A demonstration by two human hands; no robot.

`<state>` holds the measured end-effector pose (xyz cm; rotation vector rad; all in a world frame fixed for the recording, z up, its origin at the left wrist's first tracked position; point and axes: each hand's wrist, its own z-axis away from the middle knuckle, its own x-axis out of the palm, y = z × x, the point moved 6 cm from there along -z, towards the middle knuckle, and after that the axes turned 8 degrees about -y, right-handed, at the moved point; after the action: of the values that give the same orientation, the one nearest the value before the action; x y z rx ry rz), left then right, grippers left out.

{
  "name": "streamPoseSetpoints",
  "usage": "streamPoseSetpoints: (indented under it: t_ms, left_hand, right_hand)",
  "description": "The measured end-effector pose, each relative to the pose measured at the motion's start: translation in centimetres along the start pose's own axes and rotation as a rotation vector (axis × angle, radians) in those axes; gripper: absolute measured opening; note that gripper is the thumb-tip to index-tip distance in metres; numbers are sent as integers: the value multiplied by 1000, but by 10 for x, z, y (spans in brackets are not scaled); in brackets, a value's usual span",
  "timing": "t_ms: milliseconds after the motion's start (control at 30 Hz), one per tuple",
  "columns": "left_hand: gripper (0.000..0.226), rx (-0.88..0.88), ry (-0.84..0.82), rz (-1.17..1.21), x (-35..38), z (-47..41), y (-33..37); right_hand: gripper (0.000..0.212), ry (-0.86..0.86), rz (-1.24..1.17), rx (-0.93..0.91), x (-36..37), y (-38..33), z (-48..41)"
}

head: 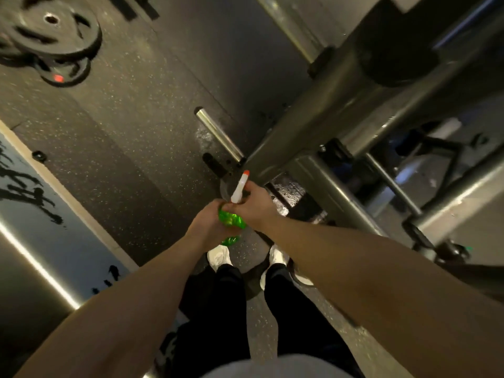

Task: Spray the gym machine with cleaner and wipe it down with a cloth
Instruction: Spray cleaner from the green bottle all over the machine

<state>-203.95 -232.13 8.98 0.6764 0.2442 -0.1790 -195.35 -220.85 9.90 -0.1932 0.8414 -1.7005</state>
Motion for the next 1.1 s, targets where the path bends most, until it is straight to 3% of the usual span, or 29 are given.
streamPoseSetpoints:
  t_ms: [200, 367, 700, 900, 1100]
  left_hand:
    - [82, 61, -83, -71, 22, 13, 70]
    - [63, 158, -181, -199, 50, 5, 155]
    - [70, 117, -271, -221, 94, -46, 257]
    - [68, 105, -241, -163, 106, -74, 323]
    - [77, 97, -194, -99, 111, -112, 397]
  right_hand:
    - [87, 162, -117, 54, -64, 15, 62]
    - [59, 320, -253, 70, -132, 41, 98]
    - [21, 317, -345, 52, -248, 66, 99]
    - [37, 304, -337, 16, -324, 67, 89]
    - [35, 379, -329, -43, -405, 55, 79]
